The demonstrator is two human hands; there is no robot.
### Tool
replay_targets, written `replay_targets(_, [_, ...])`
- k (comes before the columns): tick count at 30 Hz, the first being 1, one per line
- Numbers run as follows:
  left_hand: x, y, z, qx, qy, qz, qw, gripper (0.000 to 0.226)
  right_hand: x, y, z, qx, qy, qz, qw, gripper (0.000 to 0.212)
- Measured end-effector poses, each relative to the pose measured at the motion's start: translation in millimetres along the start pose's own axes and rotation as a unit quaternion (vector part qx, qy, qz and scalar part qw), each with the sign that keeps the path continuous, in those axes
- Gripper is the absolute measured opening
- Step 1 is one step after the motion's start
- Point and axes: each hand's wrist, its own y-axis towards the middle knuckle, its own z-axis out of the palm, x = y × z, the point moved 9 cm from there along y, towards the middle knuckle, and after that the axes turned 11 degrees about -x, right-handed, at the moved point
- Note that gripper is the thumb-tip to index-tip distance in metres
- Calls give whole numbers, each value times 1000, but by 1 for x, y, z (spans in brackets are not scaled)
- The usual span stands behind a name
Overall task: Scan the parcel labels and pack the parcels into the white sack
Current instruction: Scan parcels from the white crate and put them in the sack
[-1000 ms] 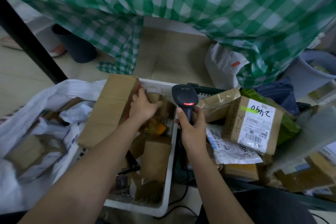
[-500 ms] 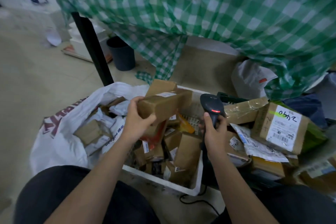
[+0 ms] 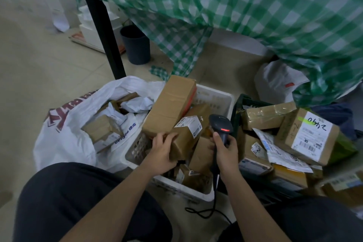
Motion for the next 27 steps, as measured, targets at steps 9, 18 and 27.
replay_targets(9, [25, 16, 33, 33, -182, -225, 957, 38, -15, 10, 4, 11, -18, 20, 1000, 40])
replay_targets(18, [43, 11, 63, 57, -310, -373, 873, 36, -22, 18, 7, 9, -43, 19, 999, 46])
replay_targets(27, [37, 18, 38, 4, -210, -306, 929, 97, -18, 19, -7, -9, -7, 21, 1000, 43])
